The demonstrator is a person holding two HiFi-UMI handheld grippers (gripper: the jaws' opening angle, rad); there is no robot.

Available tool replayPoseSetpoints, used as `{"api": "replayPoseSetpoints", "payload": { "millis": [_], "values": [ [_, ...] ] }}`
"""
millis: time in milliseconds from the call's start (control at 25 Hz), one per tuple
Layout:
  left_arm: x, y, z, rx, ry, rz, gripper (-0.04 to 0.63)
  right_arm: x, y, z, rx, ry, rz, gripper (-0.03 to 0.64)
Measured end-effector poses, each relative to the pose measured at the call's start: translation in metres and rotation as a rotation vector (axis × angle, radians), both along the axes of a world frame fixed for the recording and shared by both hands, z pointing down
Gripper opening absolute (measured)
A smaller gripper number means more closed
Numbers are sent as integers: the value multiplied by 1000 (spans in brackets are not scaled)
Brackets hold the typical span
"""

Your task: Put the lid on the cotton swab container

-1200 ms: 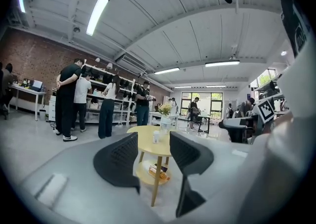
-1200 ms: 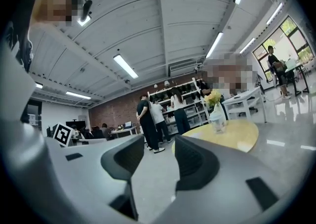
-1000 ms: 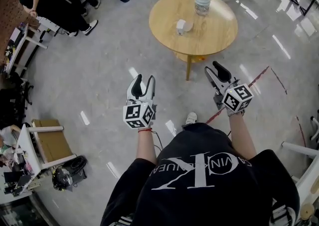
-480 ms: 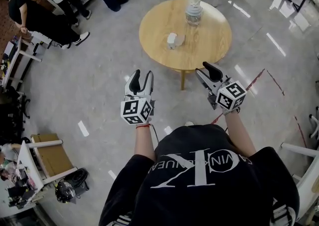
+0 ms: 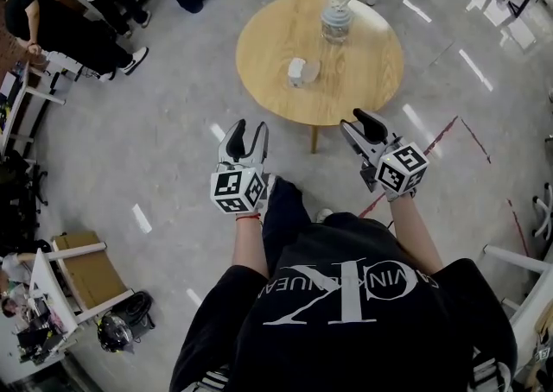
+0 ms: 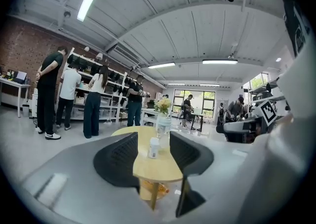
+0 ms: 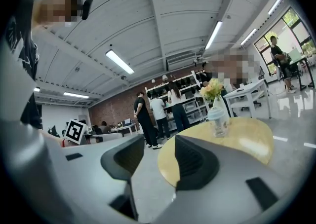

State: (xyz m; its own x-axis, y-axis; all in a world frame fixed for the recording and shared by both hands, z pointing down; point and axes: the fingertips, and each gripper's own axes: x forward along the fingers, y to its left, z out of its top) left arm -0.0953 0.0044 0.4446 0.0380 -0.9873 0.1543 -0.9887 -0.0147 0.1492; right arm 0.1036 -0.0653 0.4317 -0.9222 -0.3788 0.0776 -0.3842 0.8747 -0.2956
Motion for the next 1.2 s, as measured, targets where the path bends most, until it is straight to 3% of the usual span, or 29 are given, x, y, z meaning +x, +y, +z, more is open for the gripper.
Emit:
{"api": "replayPoseSetpoints", "payload": {
  "millis": [680,920,1200],
  "values": [
    [-40,-115,43,-126,32,254,202,-61,-75,35,-131,55,117,160],
    [-23,-148,64,-184,28,497,237,-75,-93,51,-187,82,169,160],
    [7,-180,105,-289,-123,831,285,-79,-109,73,-266,91,281,161]
  ]
}}
